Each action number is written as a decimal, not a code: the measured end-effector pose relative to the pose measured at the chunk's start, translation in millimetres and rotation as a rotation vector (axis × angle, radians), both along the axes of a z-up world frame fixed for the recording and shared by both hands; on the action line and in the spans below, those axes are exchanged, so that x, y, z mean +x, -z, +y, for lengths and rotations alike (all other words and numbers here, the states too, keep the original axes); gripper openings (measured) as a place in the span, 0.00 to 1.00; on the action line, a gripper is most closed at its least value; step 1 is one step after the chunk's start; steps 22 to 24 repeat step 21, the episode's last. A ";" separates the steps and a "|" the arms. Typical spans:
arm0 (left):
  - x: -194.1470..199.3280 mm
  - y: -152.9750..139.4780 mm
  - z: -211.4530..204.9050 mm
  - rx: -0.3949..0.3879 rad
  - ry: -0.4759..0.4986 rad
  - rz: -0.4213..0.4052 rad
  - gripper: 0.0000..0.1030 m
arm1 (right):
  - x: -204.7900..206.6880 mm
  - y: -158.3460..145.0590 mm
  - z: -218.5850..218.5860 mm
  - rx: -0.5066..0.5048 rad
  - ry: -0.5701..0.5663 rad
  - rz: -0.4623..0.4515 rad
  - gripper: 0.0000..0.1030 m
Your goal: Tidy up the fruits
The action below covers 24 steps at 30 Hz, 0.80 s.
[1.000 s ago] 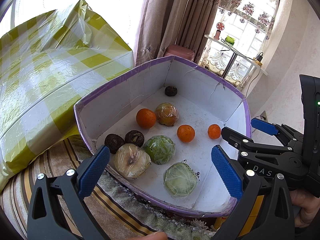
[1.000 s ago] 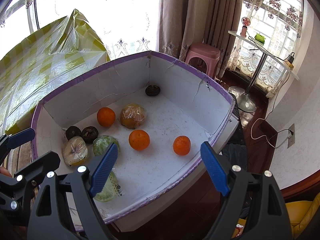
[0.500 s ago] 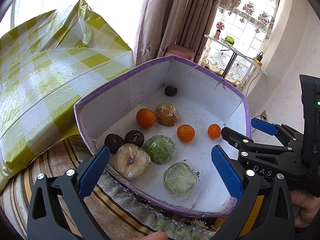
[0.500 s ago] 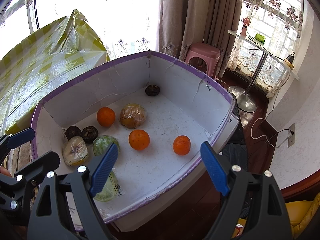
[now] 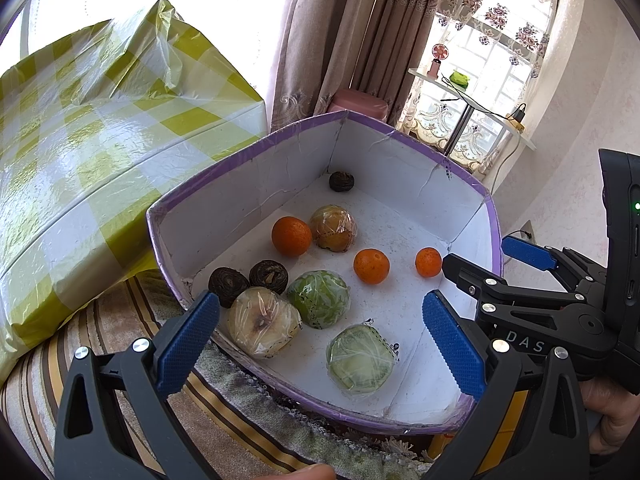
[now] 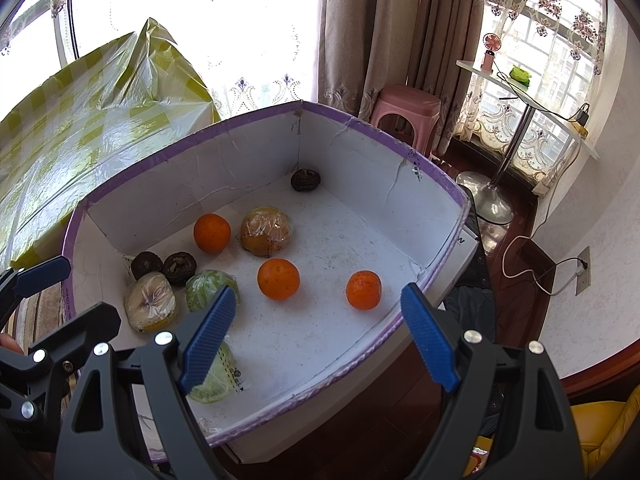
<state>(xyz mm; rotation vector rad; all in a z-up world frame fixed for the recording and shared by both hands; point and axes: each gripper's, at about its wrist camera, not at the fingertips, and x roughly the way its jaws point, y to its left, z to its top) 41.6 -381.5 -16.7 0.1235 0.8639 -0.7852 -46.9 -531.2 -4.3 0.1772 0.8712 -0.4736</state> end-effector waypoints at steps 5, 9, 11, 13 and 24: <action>-2.7 1.5 -1.5 0.006 0.016 0.000 0.96 | -0.2 0.0 -0.2 0.000 0.001 0.000 0.82; -9.2 3.4 -3.5 0.001 0.049 -0.005 0.96 | -0.1 0.4 -0.6 0.002 0.001 0.001 0.82; -11.3 4.2 -5.1 0.005 0.051 -0.006 0.96 | -0.5 1.1 -0.7 0.002 0.002 0.002 0.82; -13.8 0.1 -2.7 -0.007 0.045 -0.018 0.96 | 0.1 0.6 0.0 0.002 0.001 0.002 0.82; -6.6 -40.7 67.4 -0.085 -0.095 0.016 0.96 | 9.5 -18.9 28.8 0.011 -0.078 -0.044 0.86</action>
